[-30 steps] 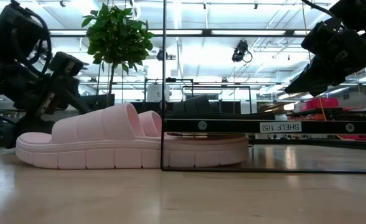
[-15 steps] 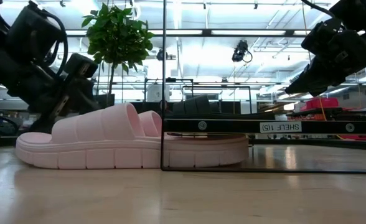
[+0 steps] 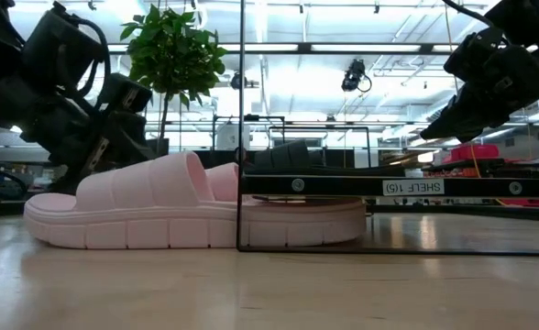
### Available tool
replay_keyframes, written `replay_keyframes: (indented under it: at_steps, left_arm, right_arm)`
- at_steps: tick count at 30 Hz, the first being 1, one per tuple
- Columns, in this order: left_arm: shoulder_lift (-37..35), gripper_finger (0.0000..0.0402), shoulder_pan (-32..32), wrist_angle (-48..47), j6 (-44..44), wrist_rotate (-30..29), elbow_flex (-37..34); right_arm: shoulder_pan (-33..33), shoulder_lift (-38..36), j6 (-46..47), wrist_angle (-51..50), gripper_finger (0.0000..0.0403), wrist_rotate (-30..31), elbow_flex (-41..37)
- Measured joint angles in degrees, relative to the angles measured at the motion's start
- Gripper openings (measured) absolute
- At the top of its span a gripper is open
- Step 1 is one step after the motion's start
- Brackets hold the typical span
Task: Pick and place slides into the shelf
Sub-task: Put the top pink slides on the shelf
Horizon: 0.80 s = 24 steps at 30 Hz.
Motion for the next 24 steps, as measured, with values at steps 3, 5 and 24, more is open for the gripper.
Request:
replay_keyframes:
  at_steps: [3,5,24]
  left_arm:
    - [-0.07,0.0256,-0.02,-1.49,-1.32,4.32,-0.29]
    - [-0.13,0.0256,-0.07,-2.81,-2.05,5.27,-0.19]
    - [-0.09,0.0236,0.50,-2.76,-2.22,-0.79,-0.21]
  right_arm:
    - [0.02,0.00,0.00,0.01,0.0013,-0.02,0.00]
    - [0.00,0.00,-0.02,0.03,0.0013,-0.02,0.00]
    - [0.02,0.00,-0.02,0.04,0.0013,0.00,0.00]
